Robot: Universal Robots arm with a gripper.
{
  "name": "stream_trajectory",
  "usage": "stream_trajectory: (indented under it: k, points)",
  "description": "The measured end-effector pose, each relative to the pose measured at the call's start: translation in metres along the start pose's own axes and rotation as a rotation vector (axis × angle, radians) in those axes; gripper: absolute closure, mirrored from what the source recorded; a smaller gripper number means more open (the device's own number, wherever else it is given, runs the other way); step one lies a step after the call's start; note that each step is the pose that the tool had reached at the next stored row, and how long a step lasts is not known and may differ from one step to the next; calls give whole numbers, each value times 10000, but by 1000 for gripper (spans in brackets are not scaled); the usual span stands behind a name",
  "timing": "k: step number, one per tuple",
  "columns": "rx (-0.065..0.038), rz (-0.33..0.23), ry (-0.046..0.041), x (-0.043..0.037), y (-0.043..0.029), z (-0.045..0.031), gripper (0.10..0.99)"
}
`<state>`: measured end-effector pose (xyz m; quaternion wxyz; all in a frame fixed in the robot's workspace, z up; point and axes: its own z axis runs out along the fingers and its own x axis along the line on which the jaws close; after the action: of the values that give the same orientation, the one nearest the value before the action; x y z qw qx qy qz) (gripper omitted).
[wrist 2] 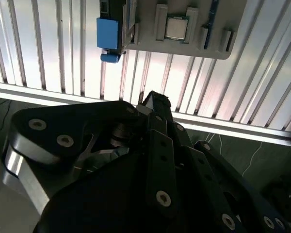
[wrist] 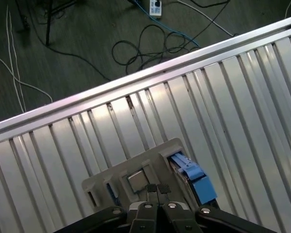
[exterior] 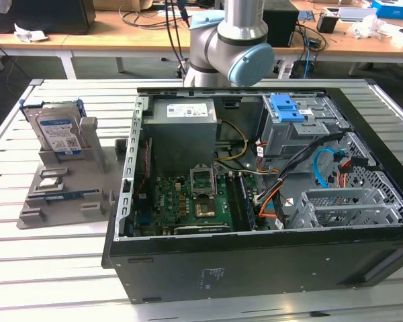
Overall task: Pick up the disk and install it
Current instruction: 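Pick up the disk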
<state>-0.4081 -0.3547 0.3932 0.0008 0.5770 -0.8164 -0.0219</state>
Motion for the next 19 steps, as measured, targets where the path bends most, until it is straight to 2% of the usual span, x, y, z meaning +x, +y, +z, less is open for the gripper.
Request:
stream_trajectory:
  k: [19]
  points:
    - [-55, -2287, 84, 0, 0, 0, 980]
